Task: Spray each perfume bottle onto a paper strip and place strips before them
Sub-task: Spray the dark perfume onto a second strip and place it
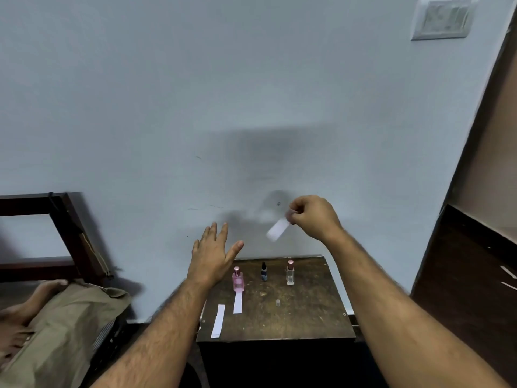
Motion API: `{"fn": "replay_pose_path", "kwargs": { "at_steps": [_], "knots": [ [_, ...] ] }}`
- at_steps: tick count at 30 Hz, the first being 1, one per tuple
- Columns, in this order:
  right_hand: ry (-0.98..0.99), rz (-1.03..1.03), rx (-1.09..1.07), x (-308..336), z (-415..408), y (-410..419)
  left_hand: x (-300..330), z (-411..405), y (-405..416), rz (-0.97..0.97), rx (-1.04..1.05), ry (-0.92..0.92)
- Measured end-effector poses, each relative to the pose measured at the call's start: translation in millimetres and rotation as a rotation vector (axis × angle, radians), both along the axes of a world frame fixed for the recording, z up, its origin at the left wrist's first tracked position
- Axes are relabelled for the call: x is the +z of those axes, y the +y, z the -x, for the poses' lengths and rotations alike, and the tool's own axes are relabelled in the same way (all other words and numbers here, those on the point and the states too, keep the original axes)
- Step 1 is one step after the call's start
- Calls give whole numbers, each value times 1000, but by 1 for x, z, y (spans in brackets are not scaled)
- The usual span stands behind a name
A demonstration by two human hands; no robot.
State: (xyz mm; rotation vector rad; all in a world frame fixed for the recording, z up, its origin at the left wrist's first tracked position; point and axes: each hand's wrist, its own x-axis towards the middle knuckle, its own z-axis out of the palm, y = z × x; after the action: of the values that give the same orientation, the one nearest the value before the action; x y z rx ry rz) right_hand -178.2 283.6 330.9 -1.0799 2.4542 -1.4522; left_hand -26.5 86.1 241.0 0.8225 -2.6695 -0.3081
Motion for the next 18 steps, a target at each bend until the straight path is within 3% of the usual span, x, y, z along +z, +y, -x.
{"fn": "replay_pose_path", "kwargs": {
  "at_steps": [1,5,12,14,16,18],
  "knots": [
    [28,-23,-29,-6,-1,-1,-1,-1,0,2,-3,5],
    [-264,246,132,2,-8,3,-8,-3,-3,-5,-7,-3],
    [-628,500,433,18,-10,5,-21,1,-4,-31,-6,5],
    [-516,397,314,2,-6,0,-25,0,-4,-41,-8,1],
    [-145,113,59,-21,-3,-6,-30,-1,-4,-52,-9,-7],
    [-158,120,42,-33,-3,-9,-34,-2,-4,-55,-8,-21]
  ]
}}
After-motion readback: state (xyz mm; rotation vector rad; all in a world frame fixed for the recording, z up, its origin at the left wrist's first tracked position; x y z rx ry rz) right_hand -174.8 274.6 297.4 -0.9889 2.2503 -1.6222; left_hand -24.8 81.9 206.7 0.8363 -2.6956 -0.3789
